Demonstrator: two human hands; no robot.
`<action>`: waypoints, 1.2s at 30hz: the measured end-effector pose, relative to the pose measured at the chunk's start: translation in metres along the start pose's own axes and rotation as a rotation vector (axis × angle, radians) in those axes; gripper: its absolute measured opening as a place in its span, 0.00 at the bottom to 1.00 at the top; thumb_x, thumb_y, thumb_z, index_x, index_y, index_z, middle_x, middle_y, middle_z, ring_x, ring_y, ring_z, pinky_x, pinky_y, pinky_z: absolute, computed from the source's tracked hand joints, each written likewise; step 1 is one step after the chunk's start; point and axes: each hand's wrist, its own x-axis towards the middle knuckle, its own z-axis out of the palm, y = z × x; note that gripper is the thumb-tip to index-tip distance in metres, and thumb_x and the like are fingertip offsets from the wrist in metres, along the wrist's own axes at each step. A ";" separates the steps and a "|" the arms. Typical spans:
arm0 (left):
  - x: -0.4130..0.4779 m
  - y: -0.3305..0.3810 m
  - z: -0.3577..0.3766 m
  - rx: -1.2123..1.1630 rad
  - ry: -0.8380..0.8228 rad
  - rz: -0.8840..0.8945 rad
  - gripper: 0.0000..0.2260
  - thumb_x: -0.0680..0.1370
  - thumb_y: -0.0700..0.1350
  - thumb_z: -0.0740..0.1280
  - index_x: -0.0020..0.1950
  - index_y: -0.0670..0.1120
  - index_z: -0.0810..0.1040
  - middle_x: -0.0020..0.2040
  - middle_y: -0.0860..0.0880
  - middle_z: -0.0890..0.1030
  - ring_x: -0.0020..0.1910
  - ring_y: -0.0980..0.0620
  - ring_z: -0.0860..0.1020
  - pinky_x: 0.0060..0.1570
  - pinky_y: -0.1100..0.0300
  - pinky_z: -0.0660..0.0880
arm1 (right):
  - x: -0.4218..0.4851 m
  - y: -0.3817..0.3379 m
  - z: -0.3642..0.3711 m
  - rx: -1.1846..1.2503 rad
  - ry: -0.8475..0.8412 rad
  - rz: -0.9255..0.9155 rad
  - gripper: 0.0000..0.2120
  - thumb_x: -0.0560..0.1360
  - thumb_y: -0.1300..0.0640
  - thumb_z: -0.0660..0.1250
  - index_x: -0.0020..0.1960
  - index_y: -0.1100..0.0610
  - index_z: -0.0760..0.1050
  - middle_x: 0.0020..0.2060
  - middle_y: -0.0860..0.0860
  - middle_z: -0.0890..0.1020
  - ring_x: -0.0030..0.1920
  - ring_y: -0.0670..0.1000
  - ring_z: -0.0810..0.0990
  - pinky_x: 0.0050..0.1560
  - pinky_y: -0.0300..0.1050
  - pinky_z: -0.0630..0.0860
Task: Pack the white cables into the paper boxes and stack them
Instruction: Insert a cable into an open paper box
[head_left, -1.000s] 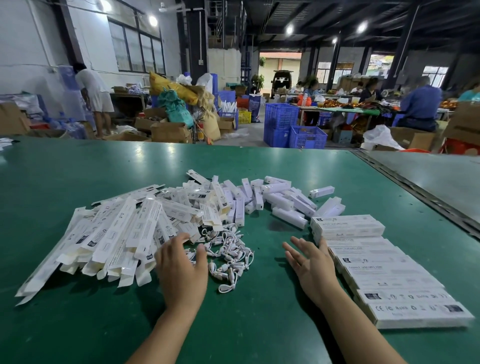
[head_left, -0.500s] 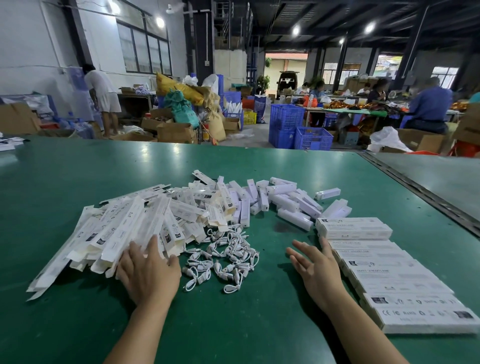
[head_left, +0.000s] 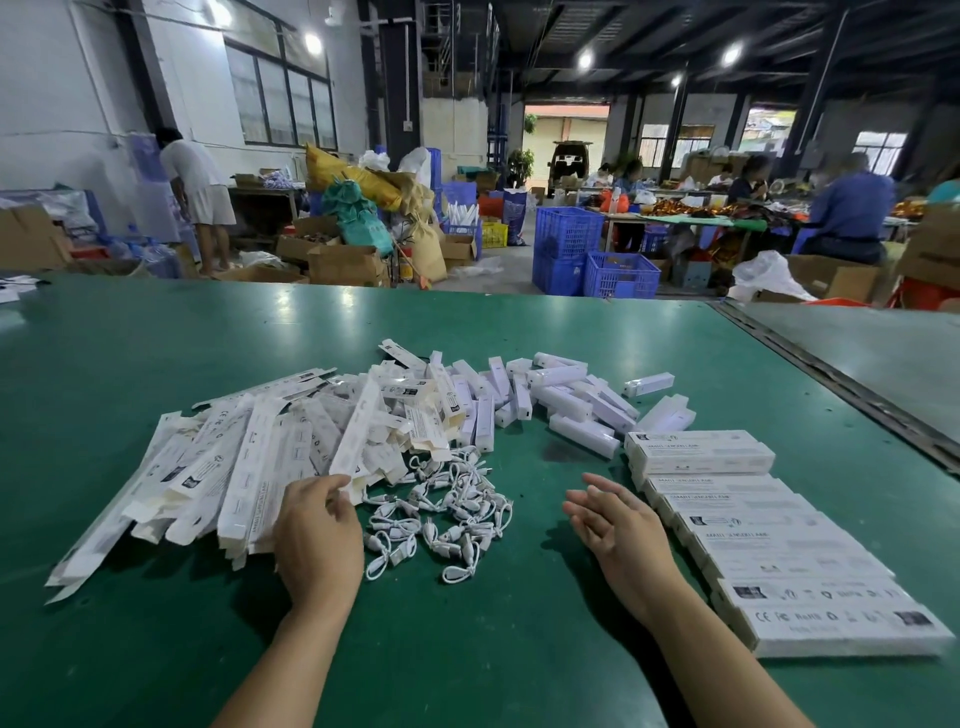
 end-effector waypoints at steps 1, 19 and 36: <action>-0.003 0.003 0.000 -0.026 0.012 0.043 0.08 0.77 0.32 0.68 0.54 0.38 0.84 0.54 0.40 0.82 0.44 0.49 0.76 0.43 0.57 0.73 | -0.001 0.000 0.001 -0.010 -0.014 0.000 0.10 0.80 0.64 0.62 0.60 0.63 0.75 0.40 0.56 0.85 0.40 0.51 0.85 0.40 0.39 0.80; -0.066 0.047 0.021 -0.360 -0.307 0.841 0.12 0.65 0.29 0.79 0.40 0.42 0.81 0.38 0.50 0.81 0.39 0.54 0.79 0.42 0.67 0.74 | -0.036 0.021 0.046 0.030 -0.479 0.164 0.21 0.77 0.51 0.64 0.68 0.54 0.71 0.51 0.55 0.82 0.44 0.54 0.80 0.46 0.46 0.79; -0.057 0.048 0.026 -0.861 -0.492 0.016 0.18 0.69 0.61 0.70 0.54 0.56 0.70 0.47 0.48 0.79 0.38 0.48 0.79 0.40 0.49 0.78 | -0.029 0.016 0.032 -0.105 -0.400 0.023 0.17 0.66 0.58 0.75 0.54 0.60 0.83 0.44 0.60 0.83 0.35 0.50 0.78 0.35 0.41 0.76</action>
